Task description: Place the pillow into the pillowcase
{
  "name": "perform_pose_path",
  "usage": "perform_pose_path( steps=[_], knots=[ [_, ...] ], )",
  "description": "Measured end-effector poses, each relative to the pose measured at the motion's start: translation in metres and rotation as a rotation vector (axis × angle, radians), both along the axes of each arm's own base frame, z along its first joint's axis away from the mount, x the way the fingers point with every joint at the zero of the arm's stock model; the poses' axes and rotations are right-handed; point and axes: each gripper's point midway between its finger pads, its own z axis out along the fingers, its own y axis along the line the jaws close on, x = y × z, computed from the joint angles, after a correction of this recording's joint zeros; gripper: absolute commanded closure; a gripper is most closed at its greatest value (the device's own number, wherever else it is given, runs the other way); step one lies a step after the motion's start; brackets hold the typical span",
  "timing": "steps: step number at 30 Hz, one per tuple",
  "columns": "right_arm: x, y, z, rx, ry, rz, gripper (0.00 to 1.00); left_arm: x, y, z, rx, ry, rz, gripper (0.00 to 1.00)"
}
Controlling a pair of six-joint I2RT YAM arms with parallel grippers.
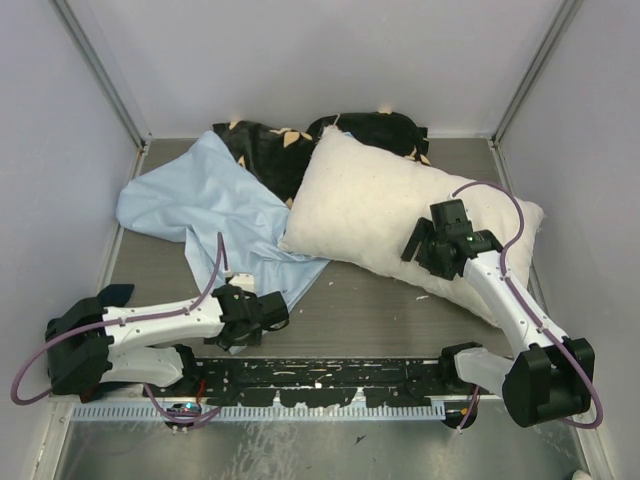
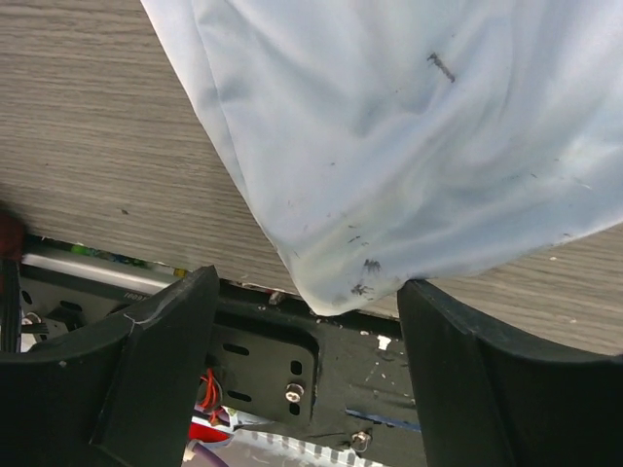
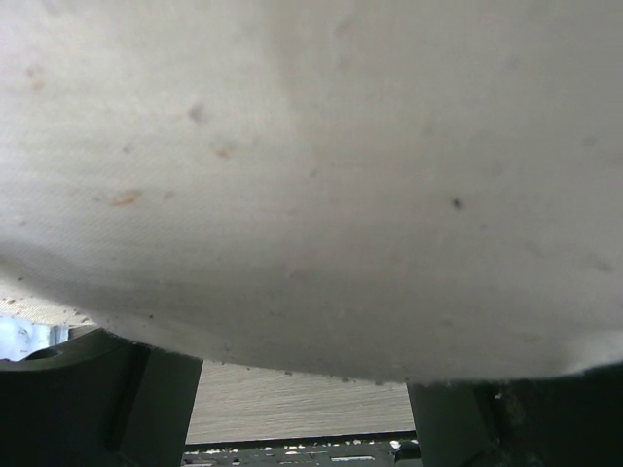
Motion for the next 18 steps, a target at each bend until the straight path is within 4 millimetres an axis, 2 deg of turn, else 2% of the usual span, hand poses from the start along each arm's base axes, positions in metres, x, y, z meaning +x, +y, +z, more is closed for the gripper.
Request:
perform_pose_path(
  steps=[2, 4, 13, 16, 18],
  knots=[
    [0.0, 0.0, 0.0, 0.001, 0.0, 0.0, 0.22, 0.0, 0.001, -0.002, 0.018, 0.002, 0.002, 0.24],
    [0.0, 0.0, 0.0, 0.001, 0.0, 0.0, 0.22, 0.001, 0.0, -0.005, 0.026, 0.004, 0.0, 0.2],
    [0.0, 0.0, 0.001, 0.004, -0.004, 0.001, 0.22, 0.003, -0.013, -0.006, -0.014, -0.009, -0.043, 0.2],
    [0.0, 0.001, 0.001, 0.004, -0.004, 0.001, 0.22, 0.002, -0.016, -0.005, -0.031, -0.016, -0.054, 0.23],
    [0.0, 0.001, 0.001, 0.005, -0.004, 0.001, 0.22, 0.003, -0.018, -0.005, -0.036, -0.016, -0.056, 0.29]
  ],
)
